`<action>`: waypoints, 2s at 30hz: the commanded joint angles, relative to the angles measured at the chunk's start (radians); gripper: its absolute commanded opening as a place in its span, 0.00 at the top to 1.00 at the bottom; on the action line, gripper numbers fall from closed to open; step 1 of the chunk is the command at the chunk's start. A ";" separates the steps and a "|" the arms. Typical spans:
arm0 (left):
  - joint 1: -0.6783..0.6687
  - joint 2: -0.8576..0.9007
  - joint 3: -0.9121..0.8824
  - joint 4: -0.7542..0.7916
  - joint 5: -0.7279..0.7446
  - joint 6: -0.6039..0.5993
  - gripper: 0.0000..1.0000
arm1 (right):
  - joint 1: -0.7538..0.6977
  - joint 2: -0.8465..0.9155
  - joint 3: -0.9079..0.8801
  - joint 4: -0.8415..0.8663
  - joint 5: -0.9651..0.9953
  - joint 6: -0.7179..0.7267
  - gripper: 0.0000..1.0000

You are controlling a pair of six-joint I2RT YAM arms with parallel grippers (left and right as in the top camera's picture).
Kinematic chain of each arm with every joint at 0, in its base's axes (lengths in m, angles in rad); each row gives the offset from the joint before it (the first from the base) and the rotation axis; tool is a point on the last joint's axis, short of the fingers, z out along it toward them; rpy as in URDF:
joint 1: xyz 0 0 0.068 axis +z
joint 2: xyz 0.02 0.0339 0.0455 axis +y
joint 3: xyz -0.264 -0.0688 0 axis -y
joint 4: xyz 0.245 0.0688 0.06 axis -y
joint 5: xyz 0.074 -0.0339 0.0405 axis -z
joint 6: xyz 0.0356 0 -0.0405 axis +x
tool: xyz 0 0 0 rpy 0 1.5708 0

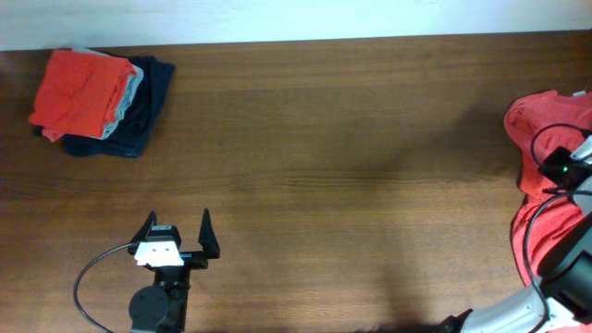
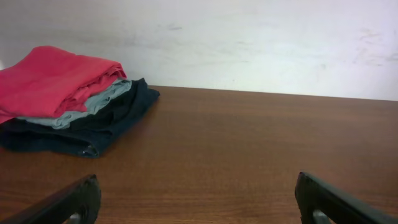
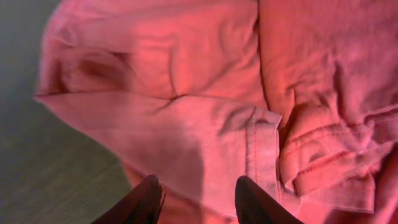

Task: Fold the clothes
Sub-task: 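Reach the right gripper to the crumpled orange T-shirt and grasp it, then drag the grasped T-shirt leftward across the table with the right gripper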

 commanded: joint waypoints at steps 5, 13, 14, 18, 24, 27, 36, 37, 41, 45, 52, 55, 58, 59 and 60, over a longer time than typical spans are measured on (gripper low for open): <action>-0.004 -0.010 -0.003 -0.004 0.010 0.016 0.00 | -0.043 0.033 0.021 0.127 -0.027 -0.018 0.51; -0.004 -0.010 -0.003 -0.004 0.010 0.016 0.01 | -0.053 0.113 0.021 0.230 -0.032 -0.026 0.49; -0.004 -0.010 -0.003 -0.004 0.010 0.016 0.01 | -0.056 0.129 0.021 0.245 -0.032 -0.029 0.49; -0.004 -0.010 -0.003 -0.004 0.010 0.016 0.01 | -0.072 0.168 0.021 0.280 -0.034 -0.041 0.49; -0.004 -0.010 -0.003 -0.004 0.010 0.016 0.01 | -0.075 0.195 0.021 0.311 -0.062 -0.040 0.50; -0.004 -0.010 -0.003 -0.004 0.010 0.016 0.01 | -0.078 0.213 0.021 0.310 -0.062 -0.040 0.56; -0.004 -0.010 -0.003 -0.004 0.010 0.016 0.01 | -0.078 0.188 0.076 0.255 -0.162 -0.040 0.81; -0.004 -0.010 -0.003 -0.004 0.010 0.016 0.00 | -0.076 0.177 0.092 0.232 -0.177 -0.040 0.82; -0.004 -0.010 -0.003 -0.004 0.010 0.016 0.01 | -0.063 0.130 0.176 0.125 -0.185 -0.041 0.83; -0.004 -0.010 -0.003 -0.004 0.010 0.016 0.00 | -0.048 0.108 0.255 0.014 -0.185 -0.041 0.96; -0.004 -0.010 -0.003 -0.004 0.010 0.016 0.00 | 0.031 0.096 0.343 -0.142 -0.188 -0.058 0.96; -0.004 -0.010 -0.003 -0.004 0.010 0.016 0.01 | 0.095 0.092 0.363 -0.193 -0.188 -0.071 0.96; -0.004 -0.010 -0.003 -0.004 0.010 0.016 0.00 | 0.165 0.092 0.368 -0.235 -0.188 -0.071 0.96; -0.004 -0.010 -0.003 -0.004 0.010 0.016 0.01 | 0.193 0.092 0.368 -0.251 -0.188 -0.071 0.96; -0.004 -0.010 -0.003 -0.004 0.010 0.016 0.00 | 0.217 0.092 0.368 -0.265 -0.188 -0.071 0.96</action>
